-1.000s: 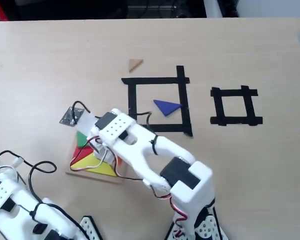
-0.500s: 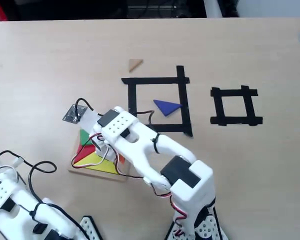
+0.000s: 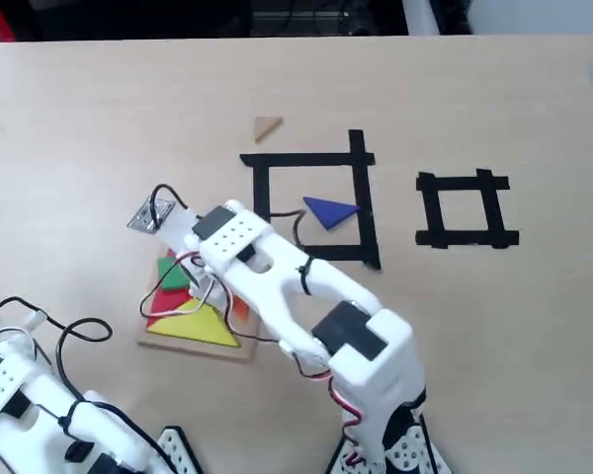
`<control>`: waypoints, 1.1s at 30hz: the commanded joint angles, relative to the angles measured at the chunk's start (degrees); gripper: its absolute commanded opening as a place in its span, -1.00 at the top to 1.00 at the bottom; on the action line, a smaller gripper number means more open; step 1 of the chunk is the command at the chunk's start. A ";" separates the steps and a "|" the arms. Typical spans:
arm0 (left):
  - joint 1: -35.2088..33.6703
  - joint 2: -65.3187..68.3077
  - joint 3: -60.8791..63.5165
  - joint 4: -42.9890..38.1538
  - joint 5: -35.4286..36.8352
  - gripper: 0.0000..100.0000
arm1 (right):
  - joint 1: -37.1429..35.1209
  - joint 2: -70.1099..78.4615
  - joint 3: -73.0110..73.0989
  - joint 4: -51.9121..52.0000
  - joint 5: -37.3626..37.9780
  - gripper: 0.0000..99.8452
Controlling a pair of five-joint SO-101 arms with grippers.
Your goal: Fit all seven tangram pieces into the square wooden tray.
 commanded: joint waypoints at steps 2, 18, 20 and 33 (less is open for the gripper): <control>-0.22 -0.88 -0.22 -0.79 0.62 0.94 | 1.32 4.70 -4.53 4.04 -0.18 0.98; -0.22 -0.88 -0.22 -0.79 0.62 0.94 | 8.09 -22.29 -9.89 19.87 1.93 0.98; -0.22 -0.88 -0.22 -0.79 0.62 0.94 | 11.69 -25.71 -9.89 22.77 2.20 0.98; -0.13 -0.88 0.04 -0.88 0.62 0.94 | 28.48 -32.13 25.80 -0.44 9.58 0.98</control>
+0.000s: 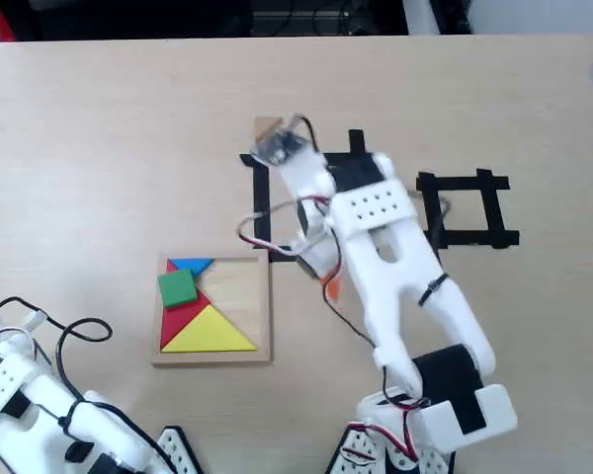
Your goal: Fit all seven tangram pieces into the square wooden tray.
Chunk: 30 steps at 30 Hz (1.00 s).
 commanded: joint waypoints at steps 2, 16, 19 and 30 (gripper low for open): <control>-0.13 -0.88 0.04 -0.88 0.62 0.94 | 1.85 -2.07 13.93 -17.58 1.76 0.98; -0.04 -0.88 0.04 -0.88 0.62 0.94 | 1.85 3.65 16.31 -24.97 -3.87 0.98; -0.04 -0.88 0.04 -0.88 0.62 0.94 | 2.20 9.63 13.41 -25.67 -7.12 0.98; -0.04 -0.88 0.04 -0.97 0.62 0.94 | 5.10 16.66 3.21 -20.13 -0.18 0.98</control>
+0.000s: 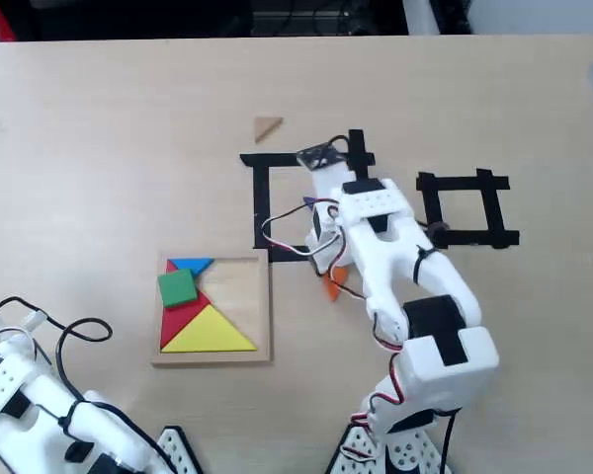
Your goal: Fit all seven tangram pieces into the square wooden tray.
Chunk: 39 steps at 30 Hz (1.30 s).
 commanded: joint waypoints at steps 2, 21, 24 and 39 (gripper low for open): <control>-0.04 -0.88 0.04 -0.97 0.62 0.94 | -0.53 0.22 -2.24 0.18 21.01 0.98; 1.36 -0.88 0.75 -2.11 0.62 0.94 | 2.02 0.22 -10.86 11.60 53.63 0.98; 1.36 -0.88 0.75 -2.11 0.62 0.94 | 1.76 0.22 -10.86 11.96 53.54 0.98; 1.36 -0.88 0.84 -2.11 0.62 0.94 | 1.85 0.22 -14.02 11.78 20.40 0.98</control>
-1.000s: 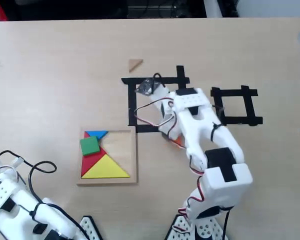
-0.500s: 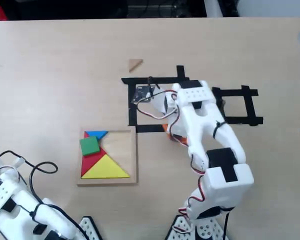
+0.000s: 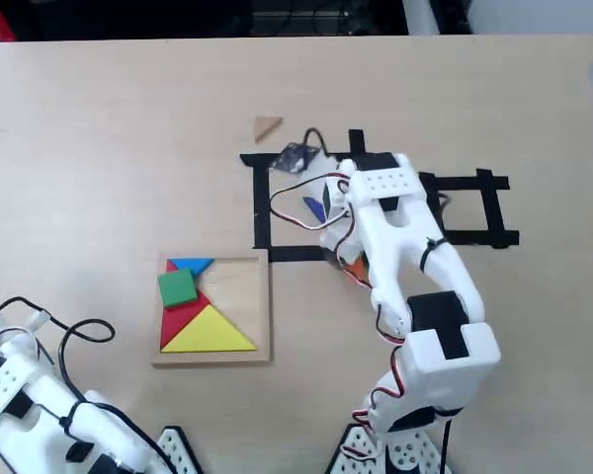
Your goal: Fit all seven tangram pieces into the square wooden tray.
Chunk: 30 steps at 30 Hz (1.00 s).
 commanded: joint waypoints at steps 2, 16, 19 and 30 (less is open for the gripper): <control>0.75 -0.88 -0.22 -0.70 0.62 0.94 | -0.44 -0.48 -2.86 0.18 -16.44 0.98; 0.75 -0.88 -0.22 -0.70 0.62 0.94 | 2.81 -14.64 4.53 -8.44 -27.69 0.98; 0.75 -0.88 -0.22 -0.70 0.62 0.94 | 2.81 -18.15 8.92 -11.60 -28.92 0.98; 0.75 -0.88 -0.22 -0.70 0.62 0.94 | 2.64 -17.10 11.03 -11.34 -29.10 0.98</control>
